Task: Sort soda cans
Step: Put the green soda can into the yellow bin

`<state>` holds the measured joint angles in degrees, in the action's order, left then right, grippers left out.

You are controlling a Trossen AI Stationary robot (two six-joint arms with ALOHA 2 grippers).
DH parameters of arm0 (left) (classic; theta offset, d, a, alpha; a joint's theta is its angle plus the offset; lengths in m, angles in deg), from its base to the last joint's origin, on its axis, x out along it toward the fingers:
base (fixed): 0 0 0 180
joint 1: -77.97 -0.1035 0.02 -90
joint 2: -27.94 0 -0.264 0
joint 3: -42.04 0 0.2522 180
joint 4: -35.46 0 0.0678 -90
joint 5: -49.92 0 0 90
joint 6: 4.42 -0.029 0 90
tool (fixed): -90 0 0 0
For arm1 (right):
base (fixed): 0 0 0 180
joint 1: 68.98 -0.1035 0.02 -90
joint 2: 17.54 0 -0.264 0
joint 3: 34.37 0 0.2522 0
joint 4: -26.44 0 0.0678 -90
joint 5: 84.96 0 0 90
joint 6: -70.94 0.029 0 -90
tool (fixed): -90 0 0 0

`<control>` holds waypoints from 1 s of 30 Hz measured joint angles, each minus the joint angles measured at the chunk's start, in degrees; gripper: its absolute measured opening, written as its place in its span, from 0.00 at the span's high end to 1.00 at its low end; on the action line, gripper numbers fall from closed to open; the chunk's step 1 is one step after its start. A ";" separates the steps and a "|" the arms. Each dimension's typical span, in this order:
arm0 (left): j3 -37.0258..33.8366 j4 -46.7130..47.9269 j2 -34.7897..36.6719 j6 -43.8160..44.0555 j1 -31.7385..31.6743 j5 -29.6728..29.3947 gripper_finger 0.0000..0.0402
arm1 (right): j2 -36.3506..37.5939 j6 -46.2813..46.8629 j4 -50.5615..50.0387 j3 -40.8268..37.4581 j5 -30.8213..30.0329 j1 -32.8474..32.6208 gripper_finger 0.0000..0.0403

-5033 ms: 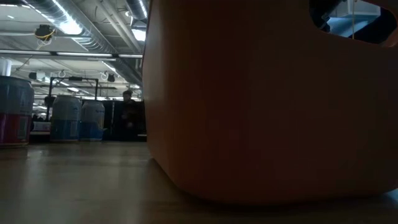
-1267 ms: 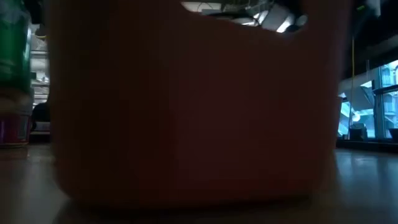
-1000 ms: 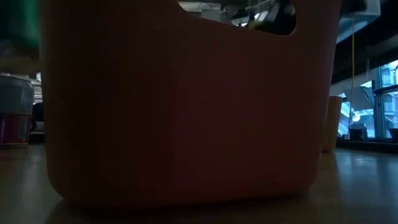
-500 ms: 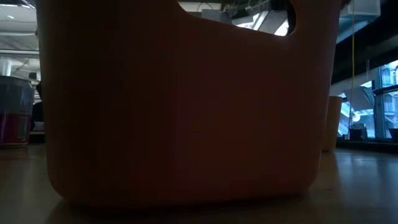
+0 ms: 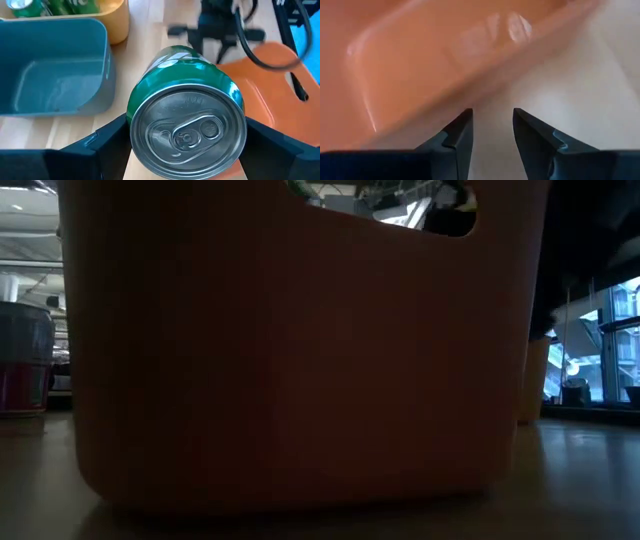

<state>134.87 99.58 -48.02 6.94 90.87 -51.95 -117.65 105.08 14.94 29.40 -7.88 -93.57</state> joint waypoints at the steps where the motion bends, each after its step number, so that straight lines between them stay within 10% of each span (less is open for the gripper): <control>1: 0.00 -0.34 0.00 -0.23 -0.02 -0.04 0.29 | -1.10 -0.87 2.04 0.59 0.14 0.33 0.66; 11: -0.81 -3.41 -1.18 0.13 0.04 0.28 0.29 | -7.47 -8.22 7.87 9.05 -0.61 6.02 0.66; 22: -2.14 -6.68 -10.56 -1.22 -3.34 4.13 0.29 | 19.14 -1.37 -33.81 9.56 -17.21 -2.79 0.66; 30: 10.23 3.79 -26.72 -5.57 -5.87 10.09 0.29 | 25.12 0.06 -31.55 2.23 -27.53 -3.44 0.66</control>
<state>145.09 103.36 -74.74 1.38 85.01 -41.87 -92.53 105.14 -16.60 31.64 -35.41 -97.01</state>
